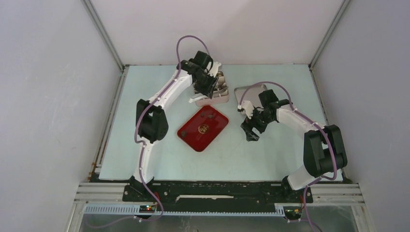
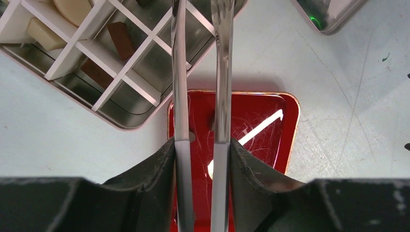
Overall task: Pack the chocolate
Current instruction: Place the fake chocolate in the packing box.
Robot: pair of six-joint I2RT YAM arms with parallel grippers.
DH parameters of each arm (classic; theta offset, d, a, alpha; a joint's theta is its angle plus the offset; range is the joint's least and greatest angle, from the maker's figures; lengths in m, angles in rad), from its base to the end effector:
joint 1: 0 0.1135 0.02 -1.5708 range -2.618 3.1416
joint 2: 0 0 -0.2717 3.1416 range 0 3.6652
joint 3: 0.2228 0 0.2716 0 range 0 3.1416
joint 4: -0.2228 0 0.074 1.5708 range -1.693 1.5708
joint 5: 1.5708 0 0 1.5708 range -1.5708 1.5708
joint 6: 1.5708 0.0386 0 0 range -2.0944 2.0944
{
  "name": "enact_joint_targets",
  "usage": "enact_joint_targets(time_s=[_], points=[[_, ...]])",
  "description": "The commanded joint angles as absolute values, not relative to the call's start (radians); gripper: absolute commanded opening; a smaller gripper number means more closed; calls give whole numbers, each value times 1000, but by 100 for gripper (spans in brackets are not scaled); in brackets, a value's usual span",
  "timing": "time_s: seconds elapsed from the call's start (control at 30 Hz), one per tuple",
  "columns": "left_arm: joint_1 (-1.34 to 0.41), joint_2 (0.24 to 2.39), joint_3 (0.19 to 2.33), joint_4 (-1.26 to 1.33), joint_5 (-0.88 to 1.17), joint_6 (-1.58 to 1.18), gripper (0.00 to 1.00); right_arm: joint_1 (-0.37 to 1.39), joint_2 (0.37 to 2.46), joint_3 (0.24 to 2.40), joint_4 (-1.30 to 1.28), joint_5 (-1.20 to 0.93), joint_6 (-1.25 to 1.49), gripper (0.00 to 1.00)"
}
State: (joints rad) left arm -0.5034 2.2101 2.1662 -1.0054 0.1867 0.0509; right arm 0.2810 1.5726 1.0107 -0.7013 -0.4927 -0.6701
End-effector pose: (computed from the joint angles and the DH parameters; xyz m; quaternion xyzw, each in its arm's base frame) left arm 0.4390 -0.2500 0.2828 0.2863 0.9187 -0.1454 0.2299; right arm 0.2921 0.1033 0.1919 -0.4720 0.8349 0.2077 0.1924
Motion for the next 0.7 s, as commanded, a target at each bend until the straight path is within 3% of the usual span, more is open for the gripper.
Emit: enact_joint_targets(time_s=[0.0, 0.37, 0.67], points=[[-497, 2211, 2240, -992, 180, 35, 45, 276, 1553, 1048, -702, -511, -679, 92], [-497, 2129, 2214, -1002, 178, 51, 47, 276, 1555, 1048, -703, -512, -679, 92], [-497, 1830, 1900, -969, 176, 106, 46, 281, 1560, 1048, -704, -517, -684, 92]])
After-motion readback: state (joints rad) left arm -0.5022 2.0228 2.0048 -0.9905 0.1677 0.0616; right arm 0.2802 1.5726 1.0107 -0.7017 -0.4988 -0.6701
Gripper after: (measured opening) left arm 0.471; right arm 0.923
